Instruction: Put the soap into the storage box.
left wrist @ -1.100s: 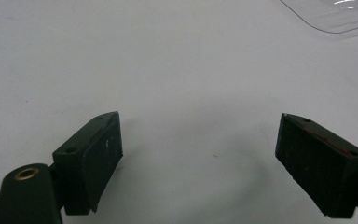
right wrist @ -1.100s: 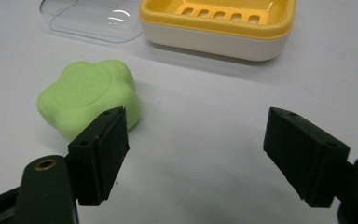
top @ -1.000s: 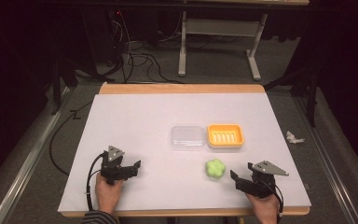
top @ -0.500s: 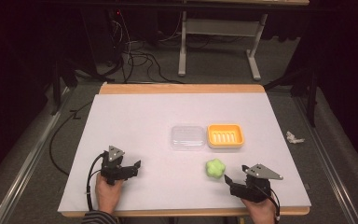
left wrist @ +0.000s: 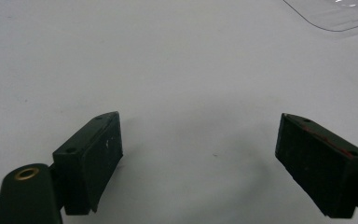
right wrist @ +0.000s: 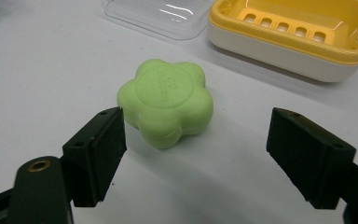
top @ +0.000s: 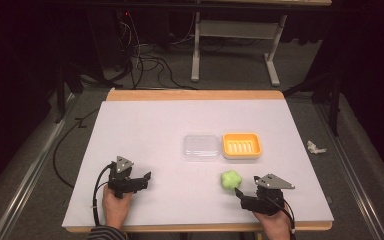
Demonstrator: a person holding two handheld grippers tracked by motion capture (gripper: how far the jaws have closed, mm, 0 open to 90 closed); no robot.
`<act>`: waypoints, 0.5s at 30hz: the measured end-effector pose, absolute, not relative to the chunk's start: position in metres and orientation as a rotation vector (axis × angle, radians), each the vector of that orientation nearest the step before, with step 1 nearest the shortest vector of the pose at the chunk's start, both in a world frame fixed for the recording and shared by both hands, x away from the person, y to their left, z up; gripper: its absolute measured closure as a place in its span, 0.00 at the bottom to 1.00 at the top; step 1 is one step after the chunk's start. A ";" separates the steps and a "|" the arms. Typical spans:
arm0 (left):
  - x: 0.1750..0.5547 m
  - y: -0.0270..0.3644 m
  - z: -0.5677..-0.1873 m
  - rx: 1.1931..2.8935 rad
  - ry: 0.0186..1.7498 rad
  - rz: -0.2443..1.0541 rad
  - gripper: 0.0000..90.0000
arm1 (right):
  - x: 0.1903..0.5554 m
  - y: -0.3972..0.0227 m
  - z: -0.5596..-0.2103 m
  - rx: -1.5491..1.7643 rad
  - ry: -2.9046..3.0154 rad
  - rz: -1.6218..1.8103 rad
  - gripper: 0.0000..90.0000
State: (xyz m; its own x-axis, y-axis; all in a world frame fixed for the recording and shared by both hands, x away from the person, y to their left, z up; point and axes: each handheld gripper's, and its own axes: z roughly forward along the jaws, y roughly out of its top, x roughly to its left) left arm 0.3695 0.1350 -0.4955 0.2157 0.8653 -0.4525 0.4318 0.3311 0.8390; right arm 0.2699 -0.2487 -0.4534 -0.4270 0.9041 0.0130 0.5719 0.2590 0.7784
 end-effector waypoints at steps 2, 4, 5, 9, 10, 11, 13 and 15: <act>0.370 0.135 -0.496 1.286 1.404 0.459 0.17 | 0.271 -0.248 -0.453 1.332 2.102 1.010 0.22; 0.370 0.135 -0.496 1.286 1.405 0.459 0.17 | 0.273 -0.245 -0.453 1.329 2.107 1.002 0.22; 0.370 0.135 -0.496 1.286 1.405 0.459 0.17 | 0.275 -0.244 -0.453 1.319 2.110 0.998 0.22; 0.370 0.135 -0.496 1.287 1.406 0.459 0.17 | 0.279 -0.240 -0.452 1.315 2.125 0.985 0.22; 0.370 0.135 -0.496 1.287 1.405 0.459 0.17 | 0.280 -0.239 -0.452 1.316 2.128 0.983 0.21; 0.370 0.135 -0.496 1.286 1.406 0.459 0.17 | 0.282 -0.238 -0.452 1.313 2.131 0.980 0.21; 0.370 0.135 -0.496 1.288 1.406 0.459 0.17 | 0.284 -0.236 -0.452 1.312 2.139 0.973 0.21; 0.370 0.135 -0.496 1.287 1.406 0.458 0.17 | 0.287 -0.234 -0.453 1.313 2.147 0.966 0.20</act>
State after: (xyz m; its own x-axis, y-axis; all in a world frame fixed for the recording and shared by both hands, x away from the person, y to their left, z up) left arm 0.3696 0.1351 -0.4956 0.2149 0.8659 -0.4517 0.4336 0.3299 0.8386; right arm 0.2869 -0.2344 -0.4531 -0.4507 0.8926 -0.0112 0.5836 0.3042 0.7529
